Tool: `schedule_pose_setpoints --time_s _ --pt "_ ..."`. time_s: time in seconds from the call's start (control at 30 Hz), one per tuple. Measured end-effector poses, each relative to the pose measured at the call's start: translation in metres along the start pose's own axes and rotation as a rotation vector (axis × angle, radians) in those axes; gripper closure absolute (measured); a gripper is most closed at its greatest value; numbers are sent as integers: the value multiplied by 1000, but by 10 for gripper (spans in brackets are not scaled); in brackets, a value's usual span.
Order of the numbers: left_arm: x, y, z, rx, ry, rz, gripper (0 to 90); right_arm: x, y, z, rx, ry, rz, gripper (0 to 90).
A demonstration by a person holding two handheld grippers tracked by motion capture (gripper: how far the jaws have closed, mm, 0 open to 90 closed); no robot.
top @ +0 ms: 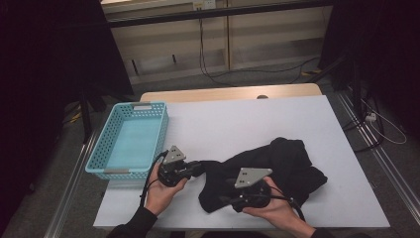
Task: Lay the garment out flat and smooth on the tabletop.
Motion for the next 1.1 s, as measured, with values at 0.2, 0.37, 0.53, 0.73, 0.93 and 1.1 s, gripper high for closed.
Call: schedule_pose_setpoints --time_s 0.2,0.37,0.53,0.73,0.93,1.1 --pt "2 2 -1 -2 8 -8 816 -13 29 -22 -79 -37 -3 455" --pt "3 5 -1 -5 8 -10 807 -18 41 -37 -129 -66 -5 451" --pt "4 7 -3 -12 10 -16 783 -9 54 -47 -127 -138 -63 465" --pt "5 8 -3 -27 9 -13 706 -7 52 -37 -76 -133 -67 734" --pt "6 10 -3 -46 24 -17 477 -6 38 -21 -4 -126 -63 856" --pt "5 9 -3 -45 32 1 412 -8 19 -1 55 -98 -33 858"
Point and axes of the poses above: each handheld gripper's, and its own axes: y roughly forward along the jaws, x roughly out of its underside, z roughly to its right, the point moved 9 cm from there along y, roughly forward along the jaws, and after that the axes turned 13 degrees about -y, right-handed, at the moved point
